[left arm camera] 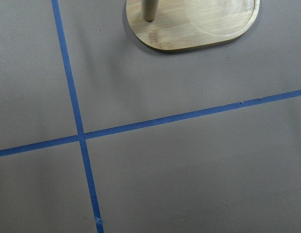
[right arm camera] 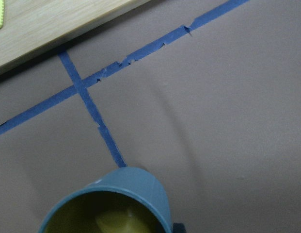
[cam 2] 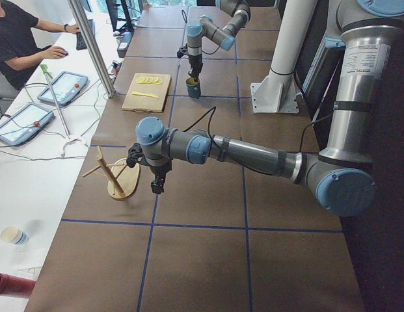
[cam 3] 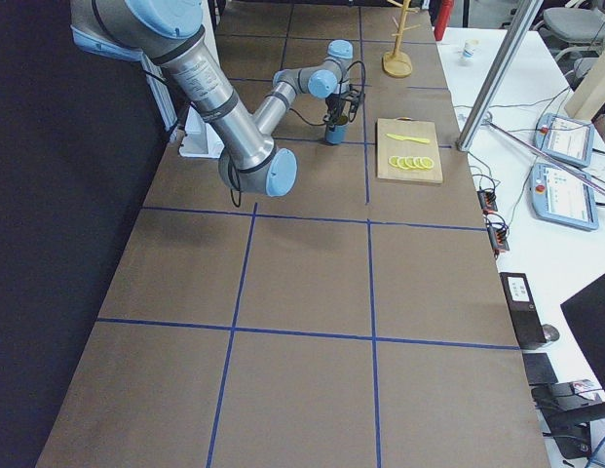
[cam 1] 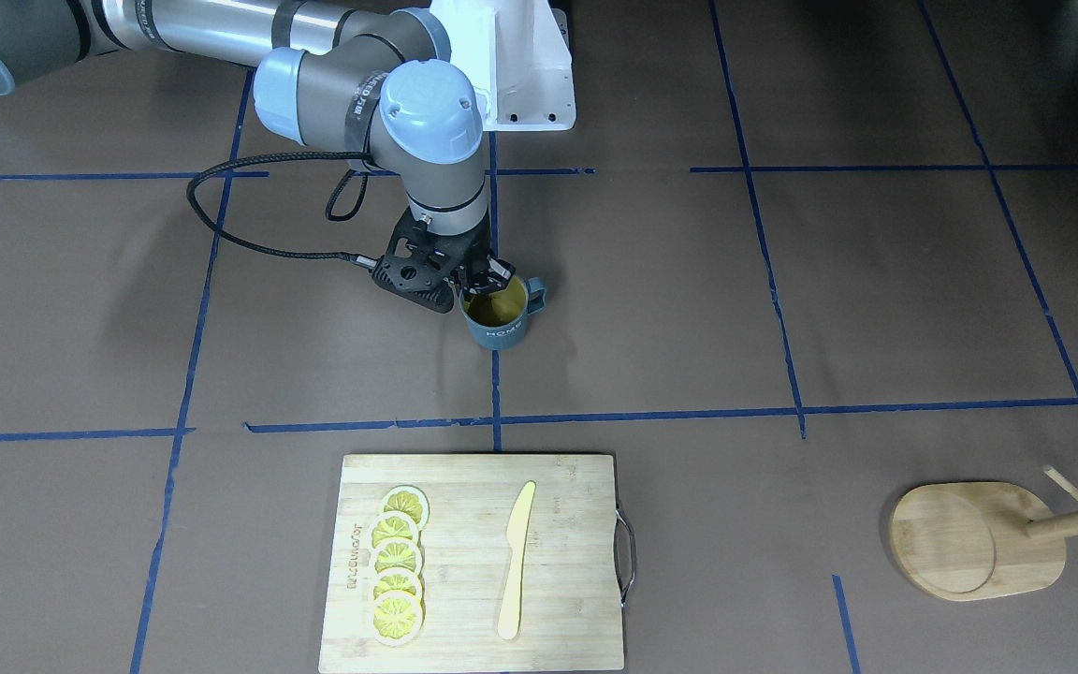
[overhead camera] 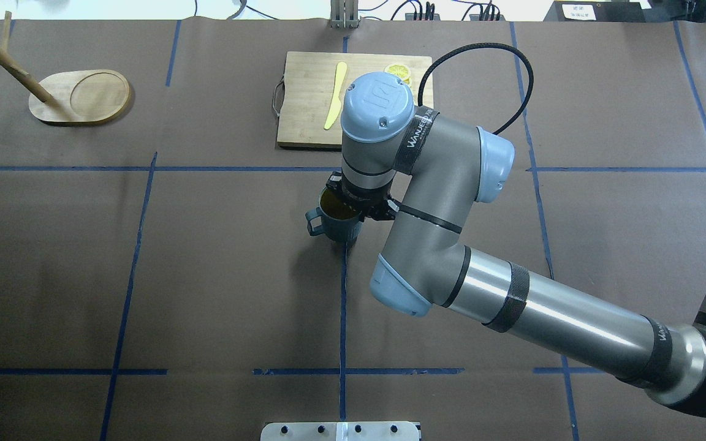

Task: Hang cup on storage rack
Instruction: 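Lift the mug with the right gripper and set it down mid-table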

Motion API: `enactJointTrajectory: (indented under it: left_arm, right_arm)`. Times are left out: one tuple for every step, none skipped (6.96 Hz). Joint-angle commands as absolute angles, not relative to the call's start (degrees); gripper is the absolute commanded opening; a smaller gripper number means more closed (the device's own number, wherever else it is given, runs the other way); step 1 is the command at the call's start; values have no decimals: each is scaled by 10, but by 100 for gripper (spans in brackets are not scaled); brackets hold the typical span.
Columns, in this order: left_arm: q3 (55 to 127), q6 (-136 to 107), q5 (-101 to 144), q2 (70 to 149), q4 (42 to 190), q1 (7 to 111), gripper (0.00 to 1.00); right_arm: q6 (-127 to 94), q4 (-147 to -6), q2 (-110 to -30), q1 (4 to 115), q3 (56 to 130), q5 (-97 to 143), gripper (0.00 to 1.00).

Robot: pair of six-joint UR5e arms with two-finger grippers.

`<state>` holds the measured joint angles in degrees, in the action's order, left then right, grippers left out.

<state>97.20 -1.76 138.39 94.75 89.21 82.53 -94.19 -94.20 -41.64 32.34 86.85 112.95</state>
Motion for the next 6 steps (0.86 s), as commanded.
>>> enactJointTrajectory:
  left_arm:
    - [971,-18,1383,947,892,825,100]
    - [971,-18,1384,947,892,825,100]
    - [972,-17,1383,950,893,825,100]
    - [985,-16,1383,954,893,824,100]
    - [1022,-16,1383,954,892,805,100]
    - [1062,-18,1383,953,889,772,100]
  right_arm:
    - [-942,-942,-414,313,867,1122,100]
    - [-941,-942,-414,313,868,1122,100]
    - [-940,-942,-413,316,878,1122,100]
    - [-939,-942,-414,329,896,1125,100]
    - [-938,-946,-418,350,921,1132,100]
    - [-936,-947,-435,372,952,1136,100]
